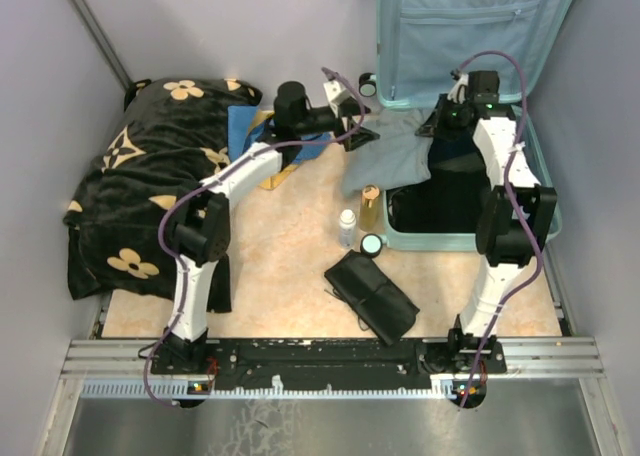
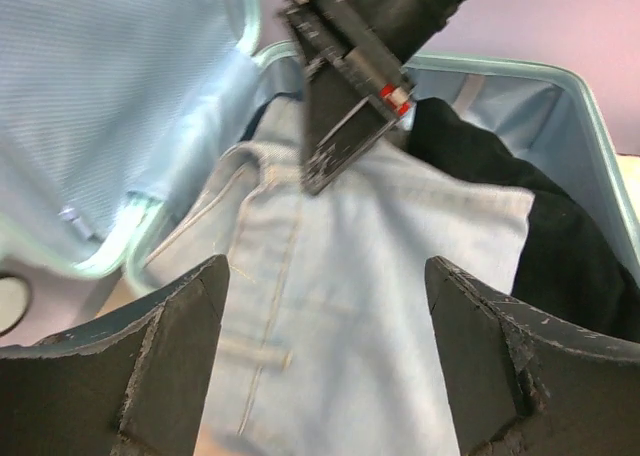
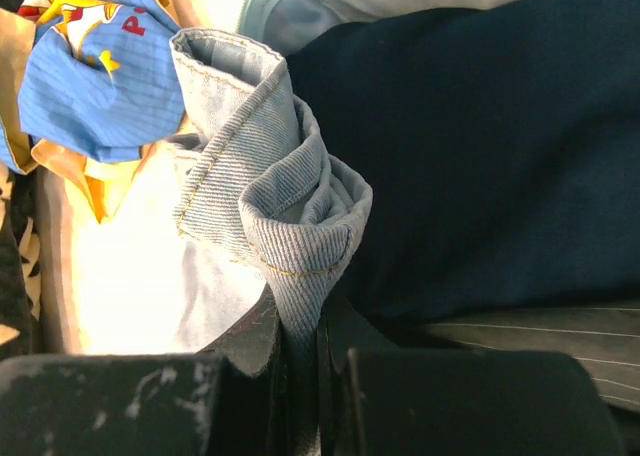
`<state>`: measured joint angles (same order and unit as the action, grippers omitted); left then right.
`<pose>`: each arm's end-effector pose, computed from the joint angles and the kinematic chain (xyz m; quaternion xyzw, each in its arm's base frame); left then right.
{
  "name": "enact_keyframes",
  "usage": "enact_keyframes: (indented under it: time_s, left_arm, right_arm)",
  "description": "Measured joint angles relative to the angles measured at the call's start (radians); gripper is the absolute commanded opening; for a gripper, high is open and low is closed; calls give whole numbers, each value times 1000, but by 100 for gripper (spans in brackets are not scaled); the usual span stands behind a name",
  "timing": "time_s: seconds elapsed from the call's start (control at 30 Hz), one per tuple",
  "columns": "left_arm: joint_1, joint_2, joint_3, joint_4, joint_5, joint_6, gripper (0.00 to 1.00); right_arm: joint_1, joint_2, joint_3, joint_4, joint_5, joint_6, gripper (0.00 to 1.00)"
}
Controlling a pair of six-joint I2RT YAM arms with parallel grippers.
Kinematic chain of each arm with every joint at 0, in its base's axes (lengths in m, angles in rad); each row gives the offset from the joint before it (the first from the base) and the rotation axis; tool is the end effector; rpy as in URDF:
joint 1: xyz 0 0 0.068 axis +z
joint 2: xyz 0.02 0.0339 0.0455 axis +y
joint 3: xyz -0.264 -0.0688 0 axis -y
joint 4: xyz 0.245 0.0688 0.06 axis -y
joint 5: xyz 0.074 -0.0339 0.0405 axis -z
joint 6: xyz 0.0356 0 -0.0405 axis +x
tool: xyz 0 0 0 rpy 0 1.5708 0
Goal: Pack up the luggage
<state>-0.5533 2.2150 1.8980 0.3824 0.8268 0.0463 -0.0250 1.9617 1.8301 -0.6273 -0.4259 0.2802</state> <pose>0.4354 -0.2997 0.3116 0.4650 0.5115 -0.4335 0.5781 0.4488 0.0035 0.3117 0.0540 0.9002 0.2417 0.3581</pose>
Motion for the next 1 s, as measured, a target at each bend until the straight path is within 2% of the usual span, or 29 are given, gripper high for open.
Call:
enact_keyframes:
  time_s: [0.23,0.47,0.83,0.87,0.9,1.0]
  left_arm:
    - [92,-73,-68,-49,-8,7,90]
    - [163,-109,-169,-125,-23,19,93]
    - [196,-214,-286,-224,-50,106,93]
    - [197,-220,-290,-230,-52,113,93]
    - [198,-225,-294,-235,-53,116,93]
    - [204,-234,-302,-253,-59,133,93]
  right_arm:
    - [-121,31,63,-65,-93,-153,0]
    - [-208,149,222,-121,-126,-344,0]
    - [-222,333,347,-204,-137,-596,0]
    - [-222,336,347,-204,-137,-624,3]
    - [-224,337,347,-205,-138,-649,13]
    - [-226,340,367,-219,-134,-701,53]
